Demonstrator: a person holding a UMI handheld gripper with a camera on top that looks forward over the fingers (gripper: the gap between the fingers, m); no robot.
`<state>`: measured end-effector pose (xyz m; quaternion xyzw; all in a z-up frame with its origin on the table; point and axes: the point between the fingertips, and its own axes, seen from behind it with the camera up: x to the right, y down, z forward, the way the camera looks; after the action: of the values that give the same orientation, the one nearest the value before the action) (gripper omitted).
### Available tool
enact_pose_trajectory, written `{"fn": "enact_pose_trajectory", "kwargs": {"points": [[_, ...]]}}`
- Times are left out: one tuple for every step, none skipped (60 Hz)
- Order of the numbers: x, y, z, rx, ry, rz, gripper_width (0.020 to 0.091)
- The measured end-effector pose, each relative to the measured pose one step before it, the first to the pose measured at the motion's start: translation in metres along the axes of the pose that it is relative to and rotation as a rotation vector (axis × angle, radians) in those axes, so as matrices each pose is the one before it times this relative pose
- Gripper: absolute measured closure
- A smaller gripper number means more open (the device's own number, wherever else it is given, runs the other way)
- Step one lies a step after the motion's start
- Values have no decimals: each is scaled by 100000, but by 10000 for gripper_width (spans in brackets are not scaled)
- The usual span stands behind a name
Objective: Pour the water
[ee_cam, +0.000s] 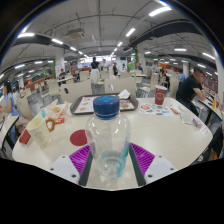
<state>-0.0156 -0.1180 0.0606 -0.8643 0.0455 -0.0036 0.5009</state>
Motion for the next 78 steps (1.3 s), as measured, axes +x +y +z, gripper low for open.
{"fn": "enact_pose_trajectory", "kwargs": {"points": [[-7, -34, 202, 417, 438, 207, 463], [-204, -92, 145, 654, -398, 298, 509], [-137, -126, 108, 350, 354, 260, 533], [151, -107, 56, 627, 953, -117, 532], [23, -6, 35, 345, 649, -173, 537], [-31, -29, 83, 299, 285, -266, 541], [-19, -81, 35, 376, 257, -590, 557], [-69, -16, 38, 99, 49, -598, 566], [-262, -86, 41, 206, -156, -251, 581], [-100, -89, 60, 70, -180, -200, 596], [-41, -42, 55, -74, 4, 86, 604], [-12, -43, 57, -32, 74, 275, 625], [23, 7, 46, -131, 173, 218, 627], [26, -29, 20, -156, 292, 29, 647], [66, -15, 48, -249, 451, -278, 659], [32, -21, 42, -290, 496, -205, 659], [-20, -11, 31, -528, 352, -537, 681], [-3, -35, 24, -505, 518, -653, 682], [-12, -42, 46, -540, 492, -779, 681], [-28, -50, 28, -581, 417, -982, 681], [-39, -89, 8, -466, 353, -1018, 682], [-83, -139, -12, -339, 288, -928, 681], [-72, -178, -37, -153, 331, -828, 681], [-75, -266, -42, -64, 342, -687, 681], [-127, -271, -47, -267, 233, -806, 681], [-144, -265, -55, -452, 137, -1112, 682], [-106, -334, -45, -329, 184, -1313, 683], [-54, -431, -109, -72, 432, -1434, 682], [-123, -260, -148, 315, 968, -1688, 682], [1, -513, -111, 192, 744, -1901, 682], [-30, -553, -140, 201, 599, -2221, 681], [-55, -613, -101, 325, 503, -2450, 682], [-27, -697, -131, 501, 592, -2356, 682], [24, -857, -19, 481, 732, -2349, 682], [49, -761, -112, 604, 1068, -2486, 681], [-19, -633, 22, 641, 1183, -2565, 682], [53, -774, -87, 567, 1254, -2963, 683], [59, -821, -82, 661, 1299, -3330, 682], [62, -865, -20, 827, 1392, -3645, 682], [80, -892, -28, 952, 1554, -3857, 681], [75, -937, -15, 1101, 1560, -4029, 679], [242, -1005, 59, 1273, 1384, -3916, 681], [21, -880, 145, 1126, 1623, -4246, 680], [22, -889, 25, 1073, 1549, -4509, 681], [23, -890, 26, 1092, 1493, -4466, 682], [-14, -922, 67, 1156, 1484, -4321, 681], [-35, -935, 129, 1271, 1407, -4339, 679], [-48, -838, 114, 1050, 1327, -4577, 679], [-47, -798, 108, 888, 1268, -4811, 680], [363, -737, -98, 1226, 969, -4474, 680], [-317, -851, 287, 986, 1423, -4621, 680], [32, -699, 85, 1043, 1105, -4768, 680], [-192, -765, 188, 1022, 1114, -5118, 679], [-201, -738, 205, 1072, 1106, -4992, 680], [-218, -748, 203, 1168, 1051, -4875, 679], [-229, -674, 209, 1112, 939, -5103, 680], [-183, -644, 170, 945, 907, -5022, 680], [-195, -606, 143, 895, 858, -4660, 680], [7, -461, 37, 1066, 733, -3987, 680], [-188, -503, 124, 687, 682, -4098, 679], [-223, -465, 93, 546, 520, -4295, 680], [-277, -469, 102, 528, 254, -4217, 677], [-263, -528, 63, 838, 93, -3637, 679], [-237, -528, 64, 971, 34, -3170, 681], [-203, -415, 71, 647, 92, -3164, 681], [-682, -407, 420, 719, 282, -3331, 681], [49, -166, -245, 450, -7, -3625, 682], [-123, -227, 3, 329, 153, -3528, 682], [-173, -218, 78, 146, 253, -3304, 682], [-171, -154, 59, -32, 305, -3274, 683], [-202, -174, 52, 114, 286, -3258, 681], [-277, -279, 73, 494, 90, -3382, 681], [-775, -335, 406, 741, -56, -3325, 682], [60, -453, -156, 660, -156, -2856, 682], [-186, -289, 24, 519, -3, -2612, 680], [-219, -232, -26, 500, 63, -2435, 682], [-223, -267, 19, 609, 125, -2146, 680], [-177, -302, -2, 864, 182, -1831, 678]]}}
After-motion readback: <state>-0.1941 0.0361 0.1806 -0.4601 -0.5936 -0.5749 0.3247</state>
